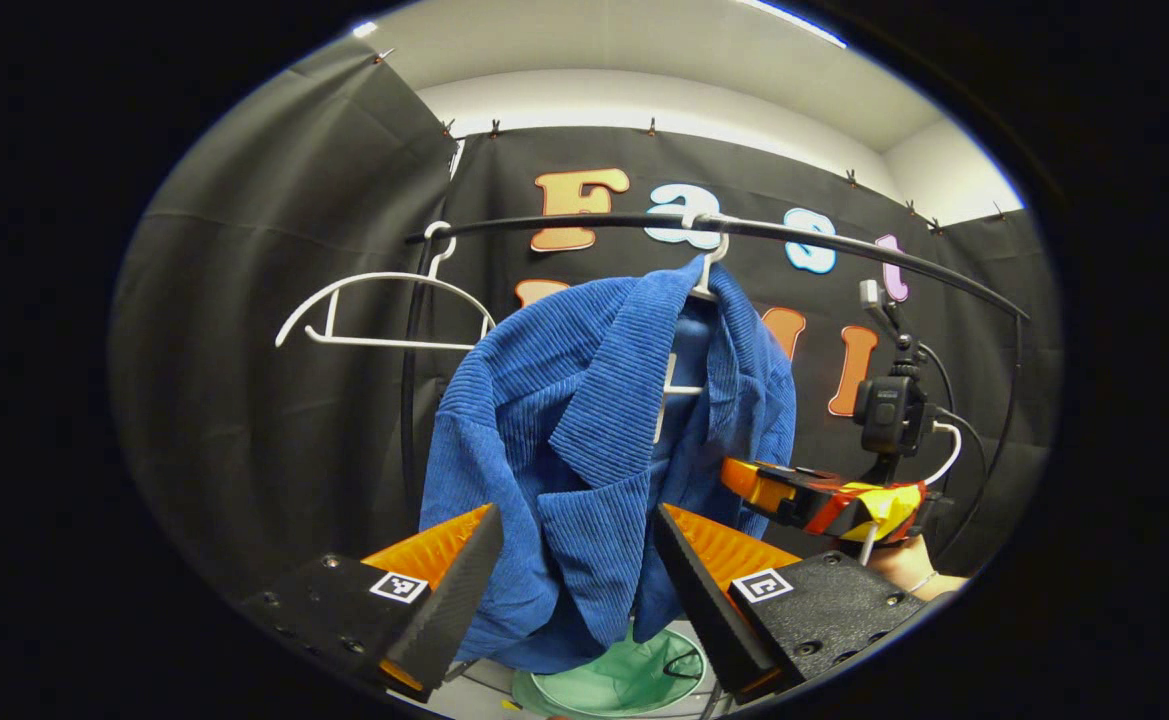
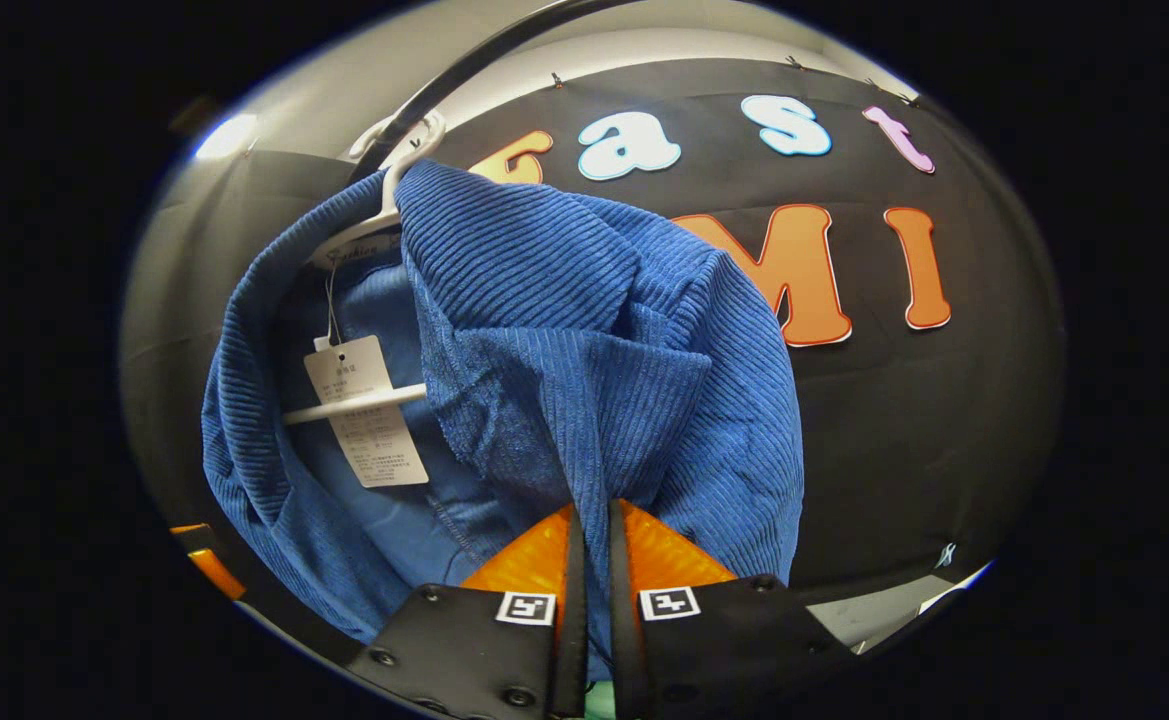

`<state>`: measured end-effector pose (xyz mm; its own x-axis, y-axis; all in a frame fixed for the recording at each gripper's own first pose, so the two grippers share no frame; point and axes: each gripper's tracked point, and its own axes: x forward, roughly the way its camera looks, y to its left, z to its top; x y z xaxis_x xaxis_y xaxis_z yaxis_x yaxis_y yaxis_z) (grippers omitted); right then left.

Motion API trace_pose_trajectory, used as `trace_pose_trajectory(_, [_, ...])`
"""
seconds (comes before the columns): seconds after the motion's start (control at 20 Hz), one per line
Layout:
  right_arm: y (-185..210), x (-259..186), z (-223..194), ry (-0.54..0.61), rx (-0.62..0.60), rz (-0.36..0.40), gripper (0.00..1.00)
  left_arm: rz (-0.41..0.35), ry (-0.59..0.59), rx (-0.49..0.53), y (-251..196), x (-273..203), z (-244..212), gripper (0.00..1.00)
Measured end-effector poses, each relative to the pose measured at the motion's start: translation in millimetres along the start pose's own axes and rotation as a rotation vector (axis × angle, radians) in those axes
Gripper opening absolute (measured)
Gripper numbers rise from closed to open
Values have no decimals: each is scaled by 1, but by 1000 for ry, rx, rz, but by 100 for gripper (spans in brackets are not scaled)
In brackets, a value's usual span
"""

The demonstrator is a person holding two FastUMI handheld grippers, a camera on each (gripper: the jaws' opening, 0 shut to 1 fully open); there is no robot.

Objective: Grasp the clothes on the hanger with both hands and then place them into the laundry hamper below.

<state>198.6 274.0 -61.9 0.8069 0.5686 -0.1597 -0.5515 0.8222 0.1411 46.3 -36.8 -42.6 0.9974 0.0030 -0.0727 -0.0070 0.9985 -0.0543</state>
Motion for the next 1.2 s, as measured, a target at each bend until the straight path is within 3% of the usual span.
trace_pose_trajectory(0.05, [0, 0, 0, 6, -8, 11, 17, 25, -4, 10, 2, 1, 1, 93])
trace_pose_trajectory(0.1, [-4, 2, 5, -8, -13, 1, 4, 47, -21, 25, 3, 5, 4, 93])
trace_pose_trajectory(0.15, [-4, -5, 2, -2, -11, 16, 8, 61, -30, 34, 1, 10, 6, 93])
trace_pose_trajectory(0.2, [-3, -8, 2, 3, -8, 28, 1, 68, -28, 28, -1, 14, 3, 99])
trace_pose_trajectory(0.25, [-3, -9, 2, 4, -5, 37, 8, 70, -18, 13, -5, 19, 0, 98])
trace_pose_trajectory(0.4, [-5, -17, 5, 9, 4, 60, 8, 94, -9, -19, -9, 28, -10, 96])
trace_pose_trajectory(0.6, [-10, -34, 7, 19, 12, 104, 8, 133, 9, 20, -13, 43, -23, 96])
trace_pose_trajectory(0.8, [-16, -49, 13, 11, 2, 142, 8, 162, 25, -30, -12, 55, -33, 94])
trace_pose_trajectory(0.85, [-13, -51, 11, 15, 9, 155, 8, 164, 27, -25, -11, 59, -34, 89])
trace_pose_trajectory(0.95, [-11, -56, 10, 16, 16, 178, 8, 98, 31, -4, -23, 67, -35, 54])
trace_pose_trajectory(1.05, [-15, -59, 12, 1, -6, 160, 8, 82, 46, 14, -21, 68, -32, 19])
trace_pose_trajectory(1.1, [-14, -61, 12, -1, -3, 155, 8, 10, 74, 5, -31, 67, -36, 1])
trace_pose_trajectory(1.2, [-10, -59, 10, 16, -6, 170, 8, -61, 80, 9, -38, 62, -30, 0])
